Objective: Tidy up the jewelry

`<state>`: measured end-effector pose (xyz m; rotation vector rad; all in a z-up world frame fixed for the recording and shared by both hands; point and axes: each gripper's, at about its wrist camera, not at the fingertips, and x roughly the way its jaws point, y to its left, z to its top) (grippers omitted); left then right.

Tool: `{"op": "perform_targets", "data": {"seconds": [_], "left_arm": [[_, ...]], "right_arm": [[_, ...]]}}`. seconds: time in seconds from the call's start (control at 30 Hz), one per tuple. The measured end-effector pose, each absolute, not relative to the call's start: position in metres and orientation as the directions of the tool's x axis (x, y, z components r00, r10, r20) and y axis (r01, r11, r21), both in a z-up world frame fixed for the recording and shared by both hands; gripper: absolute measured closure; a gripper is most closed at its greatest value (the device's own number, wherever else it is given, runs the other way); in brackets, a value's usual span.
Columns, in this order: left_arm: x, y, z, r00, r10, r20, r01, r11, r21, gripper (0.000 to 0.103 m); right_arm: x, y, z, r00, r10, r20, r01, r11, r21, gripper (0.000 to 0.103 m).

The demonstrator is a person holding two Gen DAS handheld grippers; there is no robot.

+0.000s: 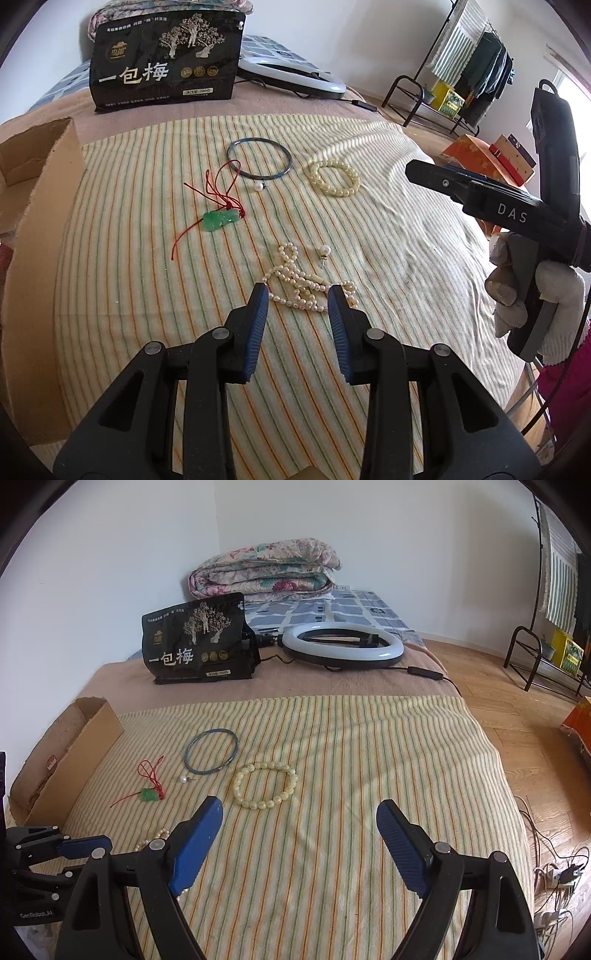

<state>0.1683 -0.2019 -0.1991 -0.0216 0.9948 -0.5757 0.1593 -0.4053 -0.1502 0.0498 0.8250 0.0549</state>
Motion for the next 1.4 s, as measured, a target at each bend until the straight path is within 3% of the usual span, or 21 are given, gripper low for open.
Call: {"op": "perform_targets", "data": {"seconds": [0.5, 0.77, 0.87, 0.9, 1.0, 1.13, 1.23, 1.3, 1.4], "left_arm": [[0.181, -0.221, -0.222, 0.459, -0.395, -0.796, 0.456, 0.874, -0.17, 0.07], [0.181, -0.221, -0.223, 0.474, -0.404, -0.783, 0.466, 0.869, -0.166, 0.07], [0.181, -0.221, -0.223, 0.466, -0.419, -0.779, 0.477, 0.861, -0.177, 0.09], [0.181, -0.221, -0.224, 0.449, -0.431, -0.782, 0.485, 0.853, -0.191, 0.095], [0.179, -0.222, -0.224, 0.45, -0.434, -0.78, 0.493, 0.849, -0.188, 0.098], [0.178, -0.222, -0.222, 0.455, -0.434, -0.777, 0.497, 0.848, -0.183, 0.099], [0.177, -0.219, -0.222, 0.456, -0.441, -0.773, 0.489, 0.85, -0.196, 0.1], [0.177, -0.217, -0.22, 0.462, -0.441, -0.769, 0.482, 0.853, -0.2, 0.101], [0.175, -0.215, -0.218, 0.467, -0.441, -0.767, 0.48, 0.854, -0.199, 0.101]], "right_arm": [[0.215, -0.394, -0.195, 0.592, 0.06, -0.804, -0.02, 0.998, 0.06, 0.016], [0.238, -0.397, -0.213, 0.537, 0.009, -0.844, 0.03, 0.999, 0.029, 0.023], [0.24, -0.391, -0.213, 0.534, -0.004, -0.846, 0.015, 1.0, 0.004, 0.028], [0.24, -0.389, -0.213, 0.535, -0.005, -0.845, 0.009, 1.0, 0.0, 0.032], [0.24, -0.385, -0.212, 0.537, 0.007, -0.844, -0.009, 1.0, 0.003, 0.045], [0.239, -0.378, -0.21, 0.539, 0.038, -0.842, -0.041, 0.999, 0.019, 0.074], [0.238, -0.375, -0.209, 0.54, 0.045, -0.84, -0.055, 0.998, 0.018, 0.089], [0.237, -0.376, -0.209, 0.543, 0.049, -0.838, -0.053, 0.998, 0.023, 0.095], [0.235, -0.379, -0.209, 0.546, 0.064, -0.835, -0.05, 0.998, 0.044, 0.096]]}}
